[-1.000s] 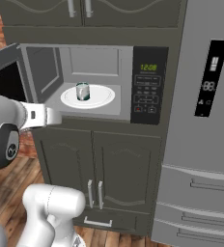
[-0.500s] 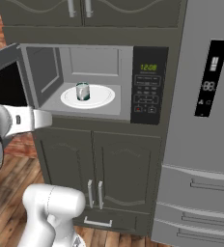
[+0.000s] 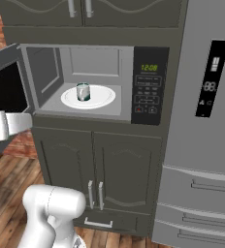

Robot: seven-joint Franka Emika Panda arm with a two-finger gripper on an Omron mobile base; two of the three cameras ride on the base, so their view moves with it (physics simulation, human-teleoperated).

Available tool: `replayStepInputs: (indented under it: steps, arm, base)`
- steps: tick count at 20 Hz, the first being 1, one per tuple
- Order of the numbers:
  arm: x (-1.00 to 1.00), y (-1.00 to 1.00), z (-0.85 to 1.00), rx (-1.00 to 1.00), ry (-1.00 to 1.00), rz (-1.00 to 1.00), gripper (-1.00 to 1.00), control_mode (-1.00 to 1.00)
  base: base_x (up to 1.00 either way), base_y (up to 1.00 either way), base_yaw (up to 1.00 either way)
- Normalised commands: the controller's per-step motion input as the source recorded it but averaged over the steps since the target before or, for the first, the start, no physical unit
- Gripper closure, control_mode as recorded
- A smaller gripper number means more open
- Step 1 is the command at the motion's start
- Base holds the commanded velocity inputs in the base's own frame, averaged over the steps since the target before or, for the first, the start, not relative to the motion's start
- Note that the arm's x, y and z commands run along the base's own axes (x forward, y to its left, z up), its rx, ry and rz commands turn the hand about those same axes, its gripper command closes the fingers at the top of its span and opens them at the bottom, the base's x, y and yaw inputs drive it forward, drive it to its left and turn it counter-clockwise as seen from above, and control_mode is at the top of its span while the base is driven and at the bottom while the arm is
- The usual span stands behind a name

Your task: Pick the mug from the counter and place it inside the microwave. Then close the microwave.

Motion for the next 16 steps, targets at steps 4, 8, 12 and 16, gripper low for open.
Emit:
replayStepInputs:
  steps: [4, 8, 12, 16]
  arm:
    - [-0.55, 0.0, 0.12, 0.01, -0.18, 0.0, -1.0, -1.0]
    - [-0.5, 0.14, 0.1, 0.0, -0.12, 0.0, -1.0, -1.0]
    - [-0.37, 0.14, 0.02, 0.0, -0.09, 0.0, -1.0, -1.0]
    - [-0.54, 0.17, 0.0, 0.0, -0.13, 0.0, -1.0, -1.0]
  base:
    - [0.0, 0.0, 0.0]
    - [0.0, 0.0, 0.0]
    - [0.0, 0.0, 0.0]
    - [0.0, 0.0, 0.0]
